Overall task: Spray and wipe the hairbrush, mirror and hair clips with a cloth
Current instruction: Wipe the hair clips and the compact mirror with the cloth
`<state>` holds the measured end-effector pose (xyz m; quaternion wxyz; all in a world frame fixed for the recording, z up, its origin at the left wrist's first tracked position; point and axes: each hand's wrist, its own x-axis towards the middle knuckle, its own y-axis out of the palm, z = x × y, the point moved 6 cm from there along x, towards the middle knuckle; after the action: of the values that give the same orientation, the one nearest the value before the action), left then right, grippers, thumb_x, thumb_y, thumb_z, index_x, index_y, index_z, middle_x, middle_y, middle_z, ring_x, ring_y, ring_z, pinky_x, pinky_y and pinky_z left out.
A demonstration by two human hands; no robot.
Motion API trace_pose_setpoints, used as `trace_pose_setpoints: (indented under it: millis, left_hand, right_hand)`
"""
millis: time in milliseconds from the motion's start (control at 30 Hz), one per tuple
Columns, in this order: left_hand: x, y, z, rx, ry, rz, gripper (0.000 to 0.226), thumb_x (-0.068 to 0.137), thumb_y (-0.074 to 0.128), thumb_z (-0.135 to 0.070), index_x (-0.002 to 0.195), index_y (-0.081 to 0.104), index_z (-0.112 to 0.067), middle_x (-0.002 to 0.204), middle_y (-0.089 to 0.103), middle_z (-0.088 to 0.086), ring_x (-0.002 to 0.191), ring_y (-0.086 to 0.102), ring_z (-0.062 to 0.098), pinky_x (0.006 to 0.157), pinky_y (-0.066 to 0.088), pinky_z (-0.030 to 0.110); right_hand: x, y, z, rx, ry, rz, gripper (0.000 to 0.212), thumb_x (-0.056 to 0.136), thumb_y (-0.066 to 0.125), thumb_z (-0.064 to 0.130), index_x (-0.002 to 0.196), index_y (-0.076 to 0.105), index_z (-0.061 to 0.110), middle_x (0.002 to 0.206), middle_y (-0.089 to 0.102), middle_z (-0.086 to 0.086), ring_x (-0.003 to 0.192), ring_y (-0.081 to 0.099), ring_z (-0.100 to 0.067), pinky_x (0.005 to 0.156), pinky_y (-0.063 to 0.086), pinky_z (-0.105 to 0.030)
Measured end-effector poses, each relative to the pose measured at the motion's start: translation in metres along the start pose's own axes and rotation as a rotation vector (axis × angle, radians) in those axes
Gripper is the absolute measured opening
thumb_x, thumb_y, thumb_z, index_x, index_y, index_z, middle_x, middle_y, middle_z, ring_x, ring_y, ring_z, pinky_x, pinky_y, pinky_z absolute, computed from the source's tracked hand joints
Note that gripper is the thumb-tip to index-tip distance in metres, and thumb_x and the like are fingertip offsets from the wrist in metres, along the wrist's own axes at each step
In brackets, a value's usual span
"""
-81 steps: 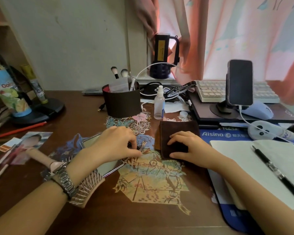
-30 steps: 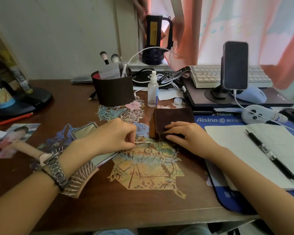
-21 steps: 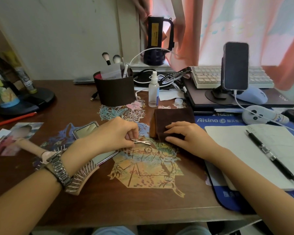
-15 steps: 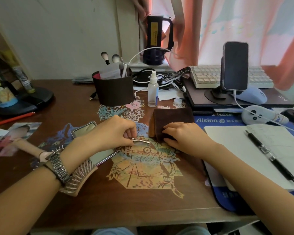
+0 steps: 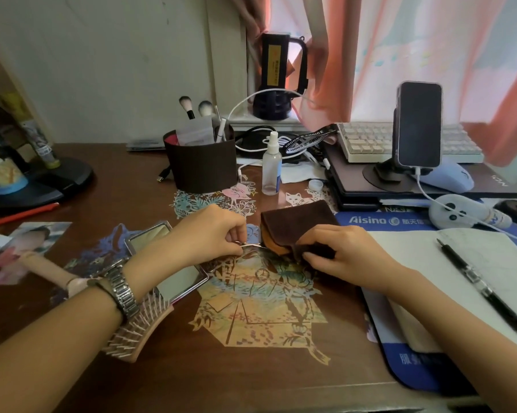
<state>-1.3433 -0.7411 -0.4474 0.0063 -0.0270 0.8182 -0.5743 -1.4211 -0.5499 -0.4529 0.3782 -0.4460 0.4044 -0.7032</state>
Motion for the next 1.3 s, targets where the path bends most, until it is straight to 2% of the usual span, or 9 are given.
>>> trace_pose_setpoints:
  millis: [100, 200, 267, 367, 500, 700, 867, 1100, 1300]
  left_hand:
    - [0.008, 0.000, -0.001, 0.030, 0.011, -0.025, 0.016, 0.075, 0.077, -0.031, 0.085, 0.064, -0.029, 0.079, 0.067, -0.011, 0.074, 0.061, 0.000, 0.071, 0.056, 0.032]
    - [0.014, 0.001, 0.000, 0.028, 0.018, -0.028, 0.017, 0.074, 0.078, -0.034, 0.085, 0.065, -0.030, 0.081, 0.067, -0.013, 0.075, 0.061, -0.001, 0.071, 0.055, 0.032]
    - [0.016, 0.001, 0.001, 0.025, 0.022, -0.015, 0.018, 0.074, 0.078, -0.035, 0.087, 0.066, -0.031, 0.083, 0.067, -0.014, 0.077, 0.061, -0.002, 0.072, 0.056, 0.033]
    - [0.016, 0.000, 0.002, 0.025, 0.031, -0.001, 0.020, 0.074, 0.077, -0.037, 0.090, 0.067, -0.032, 0.086, 0.068, -0.015, 0.080, 0.062, -0.003, 0.074, 0.056, 0.031]
    - [0.016, -0.003, 0.006, 0.033, 0.018, 0.022, 0.020, 0.076, 0.075, -0.038, 0.093, 0.068, -0.032, 0.089, 0.069, -0.016, 0.083, 0.062, -0.004, 0.076, 0.056, 0.030]
    - [0.022, 0.001, 0.012, -0.064, -0.025, 0.079, 0.015, 0.079, 0.074, -0.031, 0.092, 0.069, -0.029, 0.083, 0.072, -0.013, 0.079, 0.066, -0.003, 0.079, 0.056, 0.035]
    - [0.030, 0.004, 0.011, -0.228, -0.036, 0.080, 0.013, 0.077, 0.077, -0.019, 0.089, 0.070, -0.022, 0.078, 0.073, -0.011, 0.075, 0.069, -0.003, 0.082, 0.057, 0.032]
    - [0.041, 0.008, 0.001, -0.282, -0.024, 0.045, 0.020, 0.076, 0.078, -0.016, 0.095, 0.071, -0.014, 0.078, 0.075, -0.006, 0.074, 0.068, -0.003, 0.077, 0.052, 0.016]
    - [0.039, 0.010, 0.012, -0.309, -0.068, 0.032, 0.025, 0.070, 0.083, -0.027, 0.090, 0.073, -0.016, 0.076, 0.073, -0.005, 0.071, 0.069, 0.004, 0.073, 0.059, 0.027]
  right_hand:
    - [-0.003, 0.004, 0.003, -0.029, -0.012, 0.057, 0.032, 0.087, 0.049, 0.046, 0.106, 0.066, 0.027, 0.103, 0.066, 0.015, 0.082, 0.065, -0.007, 0.063, 0.055, -0.033]
    - [0.000, 0.005, 0.006, -0.058, -0.013, 0.131, 0.031, 0.084, 0.057, 0.053, 0.104, 0.068, 0.031, 0.111, 0.063, 0.018, 0.100, 0.058, 0.000, 0.075, 0.053, -0.025]
    - [0.004, 0.003, 0.006, 0.004, 0.018, 0.167, 0.039, 0.083, 0.055, 0.061, 0.106, 0.068, 0.032, 0.115, 0.061, 0.019, 0.106, 0.053, 0.003, 0.084, 0.048, -0.020]
    - [0.014, 0.002, 0.003, 0.057, 0.067, 0.161, 0.047, 0.082, 0.048, 0.066, 0.111, 0.065, 0.033, 0.118, 0.059, 0.019, 0.110, 0.052, 0.002, 0.091, 0.048, -0.028]
    - [0.029, 0.008, -0.006, 0.041, 0.103, 0.151, 0.042, 0.086, 0.051, 0.059, 0.119, 0.060, 0.035, 0.122, 0.056, 0.016, 0.115, 0.049, -0.003, 0.092, 0.047, -0.034]
    - [0.032, 0.024, -0.022, 0.009, 0.133, 0.147, 0.048, 0.083, 0.038, 0.066, 0.123, 0.052, 0.044, 0.136, 0.046, 0.017, 0.129, 0.037, -0.007, 0.109, 0.028, -0.051]
    - [0.026, 0.026, -0.025, 0.010, 0.128, 0.147, 0.047, 0.085, 0.035, 0.065, 0.125, 0.052, 0.046, 0.139, 0.041, 0.019, 0.132, 0.030, -0.006, 0.109, 0.026, -0.053]
    - [0.025, 0.032, -0.023, -0.035, 0.114, 0.202, 0.046, 0.090, 0.029, 0.061, 0.132, 0.041, 0.050, 0.142, 0.035, 0.015, 0.134, 0.025, -0.009, 0.110, 0.022, -0.059]
    - [0.029, 0.034, -0.019, -0.072, 0.102, 0.252, 0.051, 0.090, 0.023, 0.062, 0.138, 0.031, 0.051, 0.144, 0.031, 0.013, 0.136, 0.024, -0.013, 0.111, 0.019, -0.059]
